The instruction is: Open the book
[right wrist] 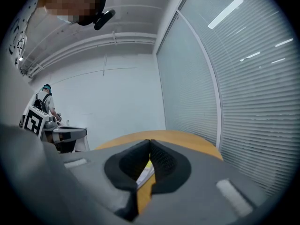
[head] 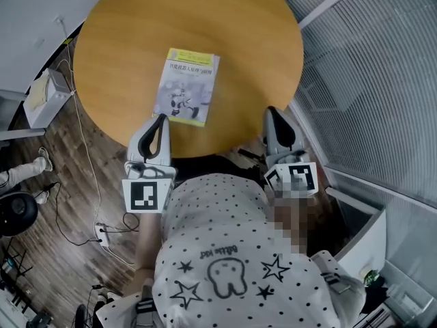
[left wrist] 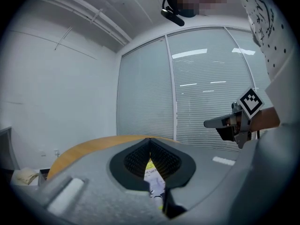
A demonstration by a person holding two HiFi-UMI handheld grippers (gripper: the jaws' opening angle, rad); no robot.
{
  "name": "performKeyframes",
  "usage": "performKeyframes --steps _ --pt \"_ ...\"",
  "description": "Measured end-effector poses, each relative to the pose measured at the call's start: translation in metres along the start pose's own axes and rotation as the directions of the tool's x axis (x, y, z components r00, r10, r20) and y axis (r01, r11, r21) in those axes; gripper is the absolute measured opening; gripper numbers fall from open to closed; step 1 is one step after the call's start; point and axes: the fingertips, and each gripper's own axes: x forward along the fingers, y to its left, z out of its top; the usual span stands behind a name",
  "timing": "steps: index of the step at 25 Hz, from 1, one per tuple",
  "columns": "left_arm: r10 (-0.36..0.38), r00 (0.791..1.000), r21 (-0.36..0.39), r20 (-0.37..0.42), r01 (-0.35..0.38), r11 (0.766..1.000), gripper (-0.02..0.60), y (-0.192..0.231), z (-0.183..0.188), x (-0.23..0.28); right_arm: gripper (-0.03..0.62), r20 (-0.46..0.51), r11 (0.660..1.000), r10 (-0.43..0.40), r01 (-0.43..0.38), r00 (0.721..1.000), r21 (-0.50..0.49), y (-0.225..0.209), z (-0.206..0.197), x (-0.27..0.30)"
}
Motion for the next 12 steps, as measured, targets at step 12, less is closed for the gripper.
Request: performKeyframes --steps 12 --pt "0.000 1.000 0.006 0.031 0.000 1.000 0.011 0.000 0.012 -0.005 0.003 0.028 0.999 -0.036 0.036 0.999 -0.002 -0.012 0.016 -0.014"
